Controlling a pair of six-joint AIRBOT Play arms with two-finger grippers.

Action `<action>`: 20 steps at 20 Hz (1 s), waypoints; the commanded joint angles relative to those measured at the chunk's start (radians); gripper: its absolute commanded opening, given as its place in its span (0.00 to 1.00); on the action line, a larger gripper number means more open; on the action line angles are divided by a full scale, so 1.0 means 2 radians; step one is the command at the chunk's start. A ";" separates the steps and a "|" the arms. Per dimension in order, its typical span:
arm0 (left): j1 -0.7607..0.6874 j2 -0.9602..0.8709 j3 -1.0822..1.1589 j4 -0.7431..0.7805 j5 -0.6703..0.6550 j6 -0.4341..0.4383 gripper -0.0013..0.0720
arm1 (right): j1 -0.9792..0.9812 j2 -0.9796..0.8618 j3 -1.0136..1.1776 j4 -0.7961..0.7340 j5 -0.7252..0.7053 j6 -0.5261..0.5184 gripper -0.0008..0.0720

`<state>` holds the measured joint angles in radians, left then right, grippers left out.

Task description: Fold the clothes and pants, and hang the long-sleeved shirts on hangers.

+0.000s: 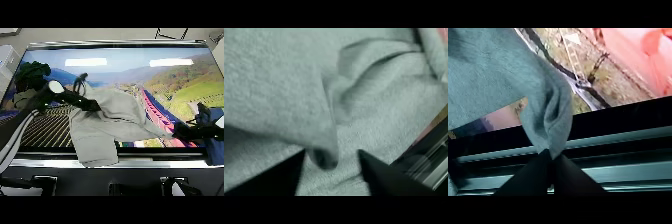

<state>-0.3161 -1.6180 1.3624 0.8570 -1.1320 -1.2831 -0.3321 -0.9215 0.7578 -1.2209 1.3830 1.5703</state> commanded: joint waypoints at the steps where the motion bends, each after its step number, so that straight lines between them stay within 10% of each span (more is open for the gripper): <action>1: 0.001 -0.036 0.018 0.009 -0.070 -0.021 0.98 | 0.000 -0.002 -0.042 0.006 -0.016 -0.016 0.06; 9: 0.266 0.126 -0.100 0.134 -0.182 -0.071 0.81 | 0.000 -0.002 -0.043 0.006 -0.015 -0.032 0.07; 14: 0.325 0.172 -0.389 -0.050 -0.068 0.025 0.82 | 0.000 -0.002 -0.043 0.006 -0.017 -0.032 0.07; 20: 0.242 0.171 -0.447 -0.175 0.052 0.066 0.69 | 0.000 -0.002 -0.043 0.009 -0.011 -0.019 0.07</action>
<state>0.2344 -1.2816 0.5289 0.6369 -1.1553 -1.1912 -0.3321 -0.9249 0.6731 -1.2045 1.3537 1.5124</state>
